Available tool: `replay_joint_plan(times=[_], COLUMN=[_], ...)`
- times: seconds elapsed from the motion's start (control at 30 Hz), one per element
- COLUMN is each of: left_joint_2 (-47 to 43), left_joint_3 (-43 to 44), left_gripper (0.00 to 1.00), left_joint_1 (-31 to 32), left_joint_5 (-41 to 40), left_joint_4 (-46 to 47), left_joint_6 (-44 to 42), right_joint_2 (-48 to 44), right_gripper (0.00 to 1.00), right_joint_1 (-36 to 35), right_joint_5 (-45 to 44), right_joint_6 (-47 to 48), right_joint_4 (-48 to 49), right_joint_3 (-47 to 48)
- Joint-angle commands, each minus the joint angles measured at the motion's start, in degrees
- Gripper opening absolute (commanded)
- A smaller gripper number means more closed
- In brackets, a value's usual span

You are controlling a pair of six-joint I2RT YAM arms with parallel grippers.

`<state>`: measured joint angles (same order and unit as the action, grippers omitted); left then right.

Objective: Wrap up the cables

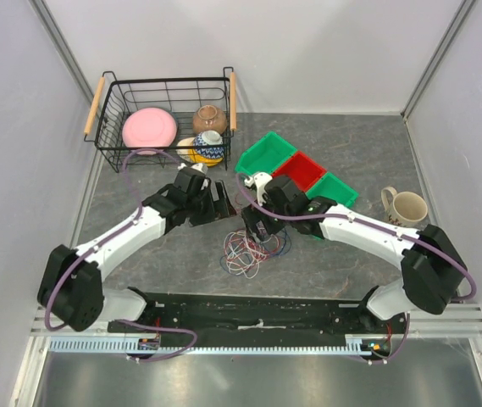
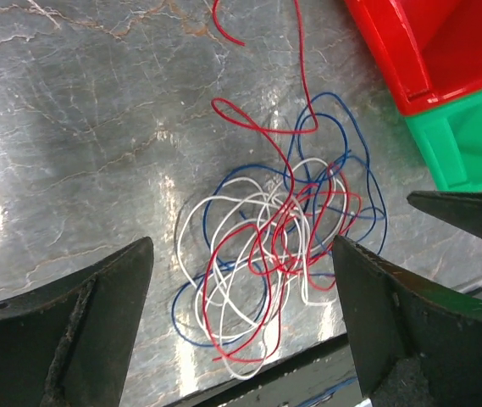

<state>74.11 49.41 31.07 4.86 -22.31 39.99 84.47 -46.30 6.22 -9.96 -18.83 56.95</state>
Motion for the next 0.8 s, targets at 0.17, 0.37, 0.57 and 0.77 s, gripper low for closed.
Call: replay_joint_plan(times=[0.17,0.37,0.57,0.77], left_joint_2=[11.92,18.17,20.20,24.94], left_joint_3=[5.08,10.27,9.47,14.21], left_gripper=[0.90,0.88,0.74,0.68], left_joint_1=[0.66,0.66,0.66,0.75], left_joint_5=[3.74,4.37,1.64,1.37], left_joint_4=[10.51,9.56,10.27,5.00], left_joint_6=[2.40,1.31,10.45,11.96], right_joint_2=[-7.56,-11.69,-12.04,-12.83], right_gripper=[0.98,0.98,0.98,0.98], right_joint_1=[0.69,0.69,0.69,0.60], right_joint_5=[-12.45,-14.13,-18.08,-20.37], right_joint_6=[2.93,2.93,2.49,2.84], right_joint_4=[2.49,1.69,0.81,0.64], right_joint_3=[-0.97,-2.63,-2.63,-2.89])
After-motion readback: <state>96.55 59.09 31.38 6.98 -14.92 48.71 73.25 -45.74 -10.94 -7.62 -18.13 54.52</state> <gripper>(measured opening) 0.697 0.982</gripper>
